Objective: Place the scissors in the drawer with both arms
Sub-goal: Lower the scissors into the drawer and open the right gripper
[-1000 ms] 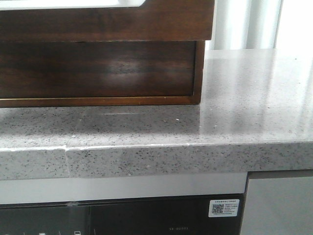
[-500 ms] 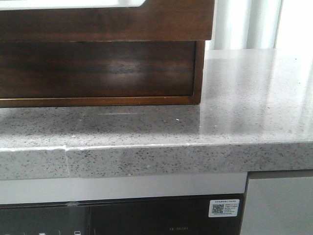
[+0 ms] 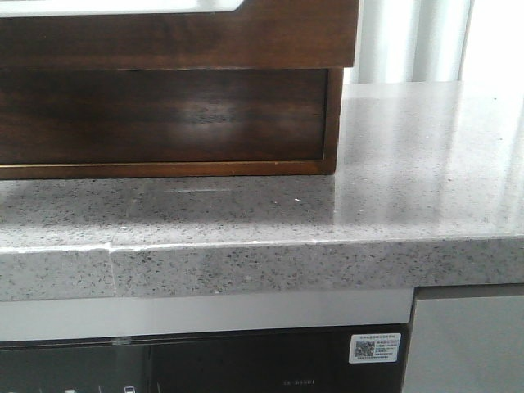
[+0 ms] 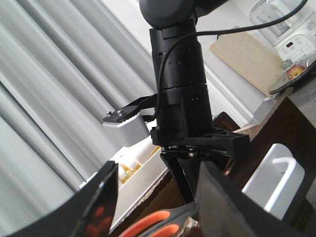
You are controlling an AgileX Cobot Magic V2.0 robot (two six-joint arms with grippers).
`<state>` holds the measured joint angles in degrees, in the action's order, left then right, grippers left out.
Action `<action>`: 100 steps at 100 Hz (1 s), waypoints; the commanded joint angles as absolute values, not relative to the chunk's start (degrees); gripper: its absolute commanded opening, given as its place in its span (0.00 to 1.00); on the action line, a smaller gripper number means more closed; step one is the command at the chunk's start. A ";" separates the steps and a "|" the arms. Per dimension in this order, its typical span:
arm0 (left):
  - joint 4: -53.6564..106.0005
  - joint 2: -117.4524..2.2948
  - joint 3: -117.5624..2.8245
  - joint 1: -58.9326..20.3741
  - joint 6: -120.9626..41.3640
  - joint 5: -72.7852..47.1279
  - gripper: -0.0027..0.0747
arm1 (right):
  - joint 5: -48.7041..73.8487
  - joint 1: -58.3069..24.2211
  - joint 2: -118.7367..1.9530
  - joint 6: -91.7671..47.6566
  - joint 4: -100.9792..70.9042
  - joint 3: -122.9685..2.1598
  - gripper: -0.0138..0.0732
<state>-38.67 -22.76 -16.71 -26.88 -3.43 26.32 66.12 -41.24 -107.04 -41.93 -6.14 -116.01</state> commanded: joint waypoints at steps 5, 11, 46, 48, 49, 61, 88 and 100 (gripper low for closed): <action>-36.66 -23.06 -18.22 -27.05 -2.70 29.10 0.44 | 63.92 -41.28 -104.05 -42.56 -6.63 -117.85 0.32; -36.66 -23.06 -18.22 -27.05 -2.70 29.10 0.44 | 63.92 -41.28 -104.05 -42.56 -6.63 -117.85 0.35; -36.66 -23.06 -18.34 -27.05 -2.70 29.10 0.44 | 63.78 -41.28 -104.05 -41.95 -6.63 -118.15 0.40; -36.66 -23.06 -18.43 -27.05 -2.70 29.10 0.44 | 63.78 -41.28 -104.05 -41.95 -6.63 -118.49 0.40; -36.66 -23.06 -18.43 -27.05 -2.70 29.10 0.44 | 63.78 -41.28 -104.05 -41.95 -6.63 -118.70 0.40; -36.66 -23.06 -18.93 -27.05 -2.70 29.21 0.44 | 63.09 -41.28 -103.54 -38.82 -6.63 -121.23 0.40; -32.85 -21.90 -19.05 -27.05 -2.66 28.99 0.44 | 63.80 -41.28 -98.99 -34.30 -7.33 -123.24 0.29; -32.48 -19.58 -19.05 -27.05 -2.66 27.87 0.44 | 68.09 -41.28 -96.20 -33.78 -8.36 -123.24 0.14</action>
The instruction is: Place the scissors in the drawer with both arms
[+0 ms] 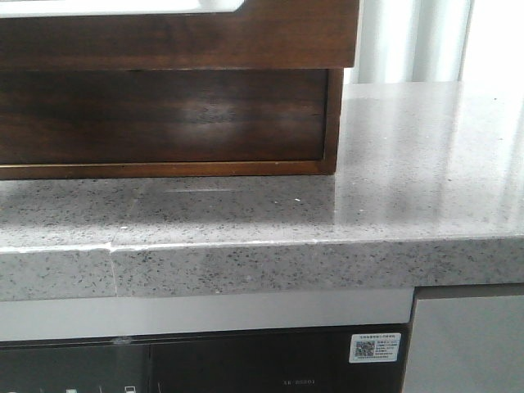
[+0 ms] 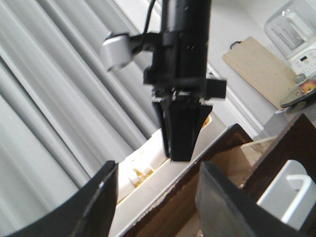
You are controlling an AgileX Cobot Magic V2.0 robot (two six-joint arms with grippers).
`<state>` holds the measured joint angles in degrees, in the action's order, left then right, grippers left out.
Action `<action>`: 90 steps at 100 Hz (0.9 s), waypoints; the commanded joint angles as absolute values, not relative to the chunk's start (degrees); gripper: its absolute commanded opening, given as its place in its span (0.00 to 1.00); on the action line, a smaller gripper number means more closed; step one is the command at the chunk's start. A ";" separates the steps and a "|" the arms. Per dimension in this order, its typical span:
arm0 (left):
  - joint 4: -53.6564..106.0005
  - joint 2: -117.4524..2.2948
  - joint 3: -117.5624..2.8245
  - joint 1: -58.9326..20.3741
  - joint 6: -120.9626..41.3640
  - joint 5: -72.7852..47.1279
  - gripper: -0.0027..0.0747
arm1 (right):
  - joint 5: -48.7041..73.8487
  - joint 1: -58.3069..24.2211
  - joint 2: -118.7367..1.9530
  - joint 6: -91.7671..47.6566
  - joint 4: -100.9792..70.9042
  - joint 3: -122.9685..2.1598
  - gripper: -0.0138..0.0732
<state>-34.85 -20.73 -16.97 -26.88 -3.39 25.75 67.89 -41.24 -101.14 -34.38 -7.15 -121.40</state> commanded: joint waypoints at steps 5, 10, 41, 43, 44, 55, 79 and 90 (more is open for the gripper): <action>-32.48 -18.44 -19.05 -27.05 -2.66 26.71 0.43 | 69.25 -41.28 -95.10 -33.78 -8.36 -123.24 0.09; -32.48 -17.21 -19.05 -27.05 -2.66 24.13 0.39 | 70.00 -41.28 -93.83 -33.78 -8.36 -123.24 0.04; -23.79 -8.55 -19.05 -27.05 -2.66 10.95 0.05 | 72.66 -41.28 -85.62 -31.85 -9.55 -122.17 0.02; -22.84 -8.23 -19.05 -27.05 -2.66 10.09 0.04 | 72.33 -41.28 -84.99 -31.85 -9.55 -121.88 0.02; -22.30 -7.74 -19.05 -27.05 -2.66 9.81 0.04 | 72.04 -41.28 -84.78 -31.85 -9.55 -121.77 0.02; -18.81 -5.63 -19.05 -27.05 -2.66 6.02 0.04 | 70.46 -41.28 -81.08 -31.85 -9.55 -119.57 0.02; -11.40 -2.43 -18.84 -27.05 -2.66 0.94 0.04 | 65.70 -41.28 -70.66 -31.85 -9.55 -108.27 0.03; -10.91 -2.43 -18.84 -27.05 -2.66 0.53 0.04 | 59.48 -41.28 -63.50 -31.85 -9.55 -98.75 0.02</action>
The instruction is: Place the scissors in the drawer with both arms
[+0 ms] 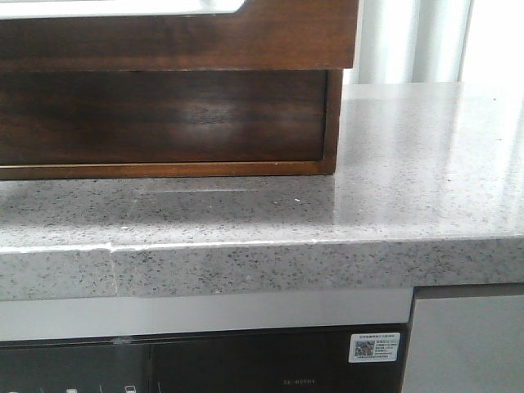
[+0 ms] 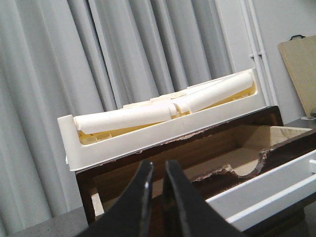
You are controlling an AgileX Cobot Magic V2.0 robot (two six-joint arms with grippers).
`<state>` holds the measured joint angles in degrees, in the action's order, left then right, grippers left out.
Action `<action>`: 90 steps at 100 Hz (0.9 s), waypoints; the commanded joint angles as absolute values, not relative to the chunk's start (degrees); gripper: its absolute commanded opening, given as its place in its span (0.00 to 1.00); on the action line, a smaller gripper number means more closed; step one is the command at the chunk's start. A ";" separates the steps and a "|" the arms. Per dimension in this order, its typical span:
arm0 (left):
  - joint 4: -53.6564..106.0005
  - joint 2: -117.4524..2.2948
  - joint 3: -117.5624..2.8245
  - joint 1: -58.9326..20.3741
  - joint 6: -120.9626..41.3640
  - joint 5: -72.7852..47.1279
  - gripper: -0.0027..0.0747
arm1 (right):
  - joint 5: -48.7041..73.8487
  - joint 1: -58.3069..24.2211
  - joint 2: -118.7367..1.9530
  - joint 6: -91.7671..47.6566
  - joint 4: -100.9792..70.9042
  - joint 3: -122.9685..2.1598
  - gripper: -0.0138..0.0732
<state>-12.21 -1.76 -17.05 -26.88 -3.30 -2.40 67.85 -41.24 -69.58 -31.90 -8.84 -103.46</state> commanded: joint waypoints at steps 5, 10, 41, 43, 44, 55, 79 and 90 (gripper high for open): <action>-10.67 -2.43 -18.84 -27.05 -2.66 0.53 0.04 | 55.92 -41.28 -59.92 -31.85 -9.55 -93.82 0.02; -10.67 -2.43 -18.84 -27.05 -2.66 0.53 0.04 | 51.14 -41.28 -55.65 -31.74 -9.55 -87.77 0.02; -4.32 -2.05 -16.22 -27.05 -2.66 5.17 0.04 | 27.09 -41.28 -30.19 -29.66 -9.55 -54.58 0.02; -3.85 -1.92 -15.65 -27.05 -2.66 6.12 0.04 | 26.26 -41.28 -29.15 -29.36 -9.55 -53.35 0.02; -3.70 -1.92 -15.45 -27.05 -2.66 6.68 0.04 | 26.02 -41.28 -28.15 -29.23 -9.55 -52.17 0.02; -1.16 -1.92 -12.68 -27.05 -2.66 8.39 0.04 | 24.01 -41.28 -20.98 -25.65 -9.55 -44.43 0.02; 2.36 -1.92 -7.82 -27.05 -2.66 7.72 0.04 | 23.29 -41.28 -10.19 -22.29 -9.55 -33.17 0.02; 2.37 -1.92 -6.67 -27.05 -2.66 3.97 0.04 | 22.89 -41.28 -6.34 -22.29 -9.55 -28.20 0.02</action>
<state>1.39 -1.29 -5.73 -26.88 -3.17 2.60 28.28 -41.24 -8.01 -22.75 -9.27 -30.22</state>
